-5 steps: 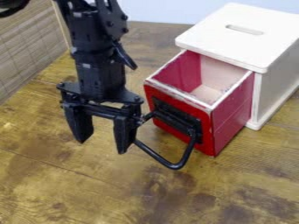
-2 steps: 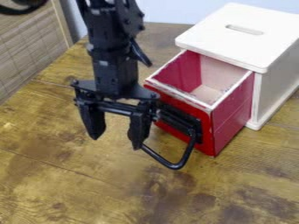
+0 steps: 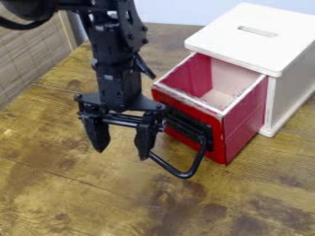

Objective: Open the drawer

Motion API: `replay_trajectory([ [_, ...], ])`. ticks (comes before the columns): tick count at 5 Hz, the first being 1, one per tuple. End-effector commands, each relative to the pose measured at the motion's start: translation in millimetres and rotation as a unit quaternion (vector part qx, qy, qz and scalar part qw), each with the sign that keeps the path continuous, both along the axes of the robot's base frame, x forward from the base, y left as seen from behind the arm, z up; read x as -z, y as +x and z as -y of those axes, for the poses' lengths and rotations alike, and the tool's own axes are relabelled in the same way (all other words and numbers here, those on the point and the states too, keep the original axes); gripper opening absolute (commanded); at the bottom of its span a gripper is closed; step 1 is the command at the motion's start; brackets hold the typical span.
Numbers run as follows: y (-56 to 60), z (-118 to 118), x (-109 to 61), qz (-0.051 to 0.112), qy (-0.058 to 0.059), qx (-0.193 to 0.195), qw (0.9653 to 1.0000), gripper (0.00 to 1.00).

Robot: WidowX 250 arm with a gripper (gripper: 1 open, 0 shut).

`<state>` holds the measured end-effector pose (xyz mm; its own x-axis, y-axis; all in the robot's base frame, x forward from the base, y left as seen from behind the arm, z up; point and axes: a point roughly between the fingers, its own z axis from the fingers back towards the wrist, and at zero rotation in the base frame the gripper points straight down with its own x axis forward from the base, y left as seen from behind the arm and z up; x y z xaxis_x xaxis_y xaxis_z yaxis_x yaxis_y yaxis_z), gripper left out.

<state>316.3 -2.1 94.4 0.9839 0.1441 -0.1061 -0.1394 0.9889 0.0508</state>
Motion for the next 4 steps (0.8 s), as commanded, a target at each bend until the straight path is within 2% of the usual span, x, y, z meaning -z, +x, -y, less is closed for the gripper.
replay_trajectory([
  [1,2.7,-5.8,-8.2,0.018,0.006,-0.009,0.9998,1.0],
  [2,9.1,-15.4,-12.3,0.016,0.008,0.003,0.9998,1.0],
  [3,15.3,-22.9,-21.8,0.02,0.004,0.02,0.9996,1.0],
  [4,1.9,-26.7,-35.4,0.019,-0.004,0.038,0.9991,1.0],
])
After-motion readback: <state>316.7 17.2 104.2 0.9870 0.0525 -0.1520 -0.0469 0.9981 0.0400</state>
